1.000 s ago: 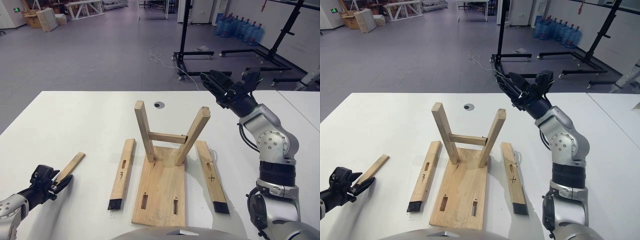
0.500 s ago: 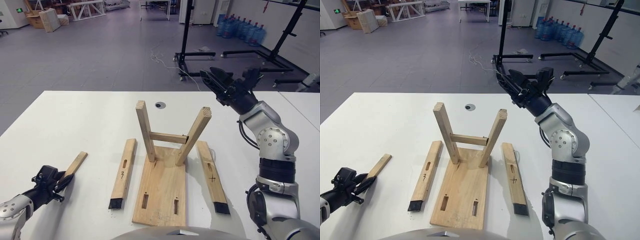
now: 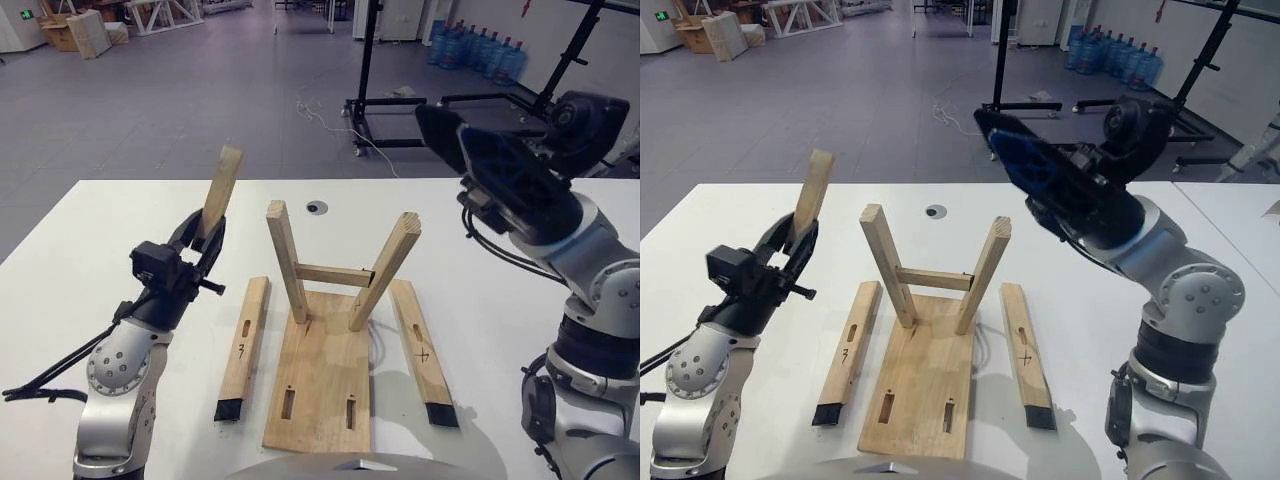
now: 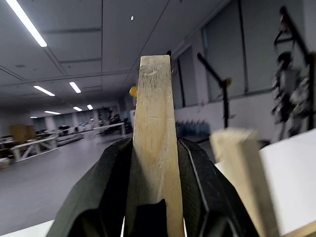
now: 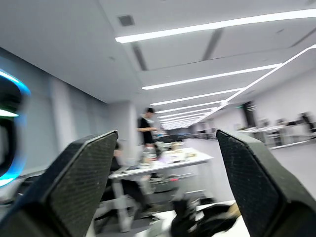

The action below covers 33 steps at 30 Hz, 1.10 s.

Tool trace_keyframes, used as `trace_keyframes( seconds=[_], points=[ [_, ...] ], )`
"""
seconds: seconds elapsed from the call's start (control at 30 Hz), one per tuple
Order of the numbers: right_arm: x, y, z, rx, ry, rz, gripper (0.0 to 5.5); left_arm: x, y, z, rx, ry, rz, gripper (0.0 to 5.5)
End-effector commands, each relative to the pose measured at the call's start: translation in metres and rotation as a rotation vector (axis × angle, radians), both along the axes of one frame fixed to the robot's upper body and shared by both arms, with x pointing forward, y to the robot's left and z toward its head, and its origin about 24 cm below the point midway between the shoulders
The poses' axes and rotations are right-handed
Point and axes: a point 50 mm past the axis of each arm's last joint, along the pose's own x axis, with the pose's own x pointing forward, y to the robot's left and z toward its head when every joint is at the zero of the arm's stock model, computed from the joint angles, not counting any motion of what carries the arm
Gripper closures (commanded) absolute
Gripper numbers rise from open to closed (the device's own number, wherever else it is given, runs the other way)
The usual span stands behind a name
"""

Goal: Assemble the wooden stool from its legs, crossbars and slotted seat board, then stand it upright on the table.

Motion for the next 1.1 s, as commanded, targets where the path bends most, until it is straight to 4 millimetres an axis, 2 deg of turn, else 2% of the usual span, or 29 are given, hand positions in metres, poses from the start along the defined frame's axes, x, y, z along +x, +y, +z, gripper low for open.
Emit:
trace_keyframes(
  seconds=[0.03, 0.13, 0.17, 0.23, 0.33, 0.43, 0.67, 0.83, 1.0, 1.1],
  points=[
    [-0.010, 0.003, -0.040, -0.148, 0.182, 0.092, 1.80, -0.020, -0.011, 0.014, -0.202, 0.027, -0.270, 4.22],
    [-0.015, 0.001, -0.082, -0.335, 0.309, 0.138, 1.80, -0.031, -0.009, 0.010, -0.248, 0.099, -0.389, 4.22],
    [-0.015, 0.002, -0.093, -0.381, 0.323, 0.145, 1.80, -0.034, -0.012, 0.003, -0.216, 0.156, -0.444, 4.22],
    [-0.009, 0.004, -0.107, -0.442, 0.320, 0.105, 1.80, -0.034, -0.014, -0.027, -0.162, 0.325, -0.540, 4.22],
    [0.001, 0.008, -0.120, -0.520, 0.265, 0.073, 1.80, -0.027, -0.012, -0.074, -0.060, 0.521, -0.565, 4.22],
    [0.015, 0.014, -0.130, -0.550, 0.210, 0.030, 1.80, -0.012, -0.005, -0.096, 0.024, 0.583, -0.526, 4.22],
    [0.041, 0.026, -0.142, -0.573, 0.104, -0.102, 1.80, 0.023, 0.005, -0.097, 0.125, 0.536, -0.516, 4.22],
    [0.057, 0.031, -0.145, -0.559, 0.064, -0.193, 1.80, 0.043, 0.001, -0.092, 0.162, 0.476, -0.492, 4.22],
    [0.051, 0.034, -0.135, -0.498, 0.069, -0.181, 1.80, 0.041, -0.007, -0.075, 0.156, 0.342, -0.430, 4.22],
    [0.053, 0.037, -0.126, -0.390, 0.204, -0.216, 1.80, 0.033, -0.013, -0.065, 0.209, 0.242, -0.359, 4.22]
  ],
)
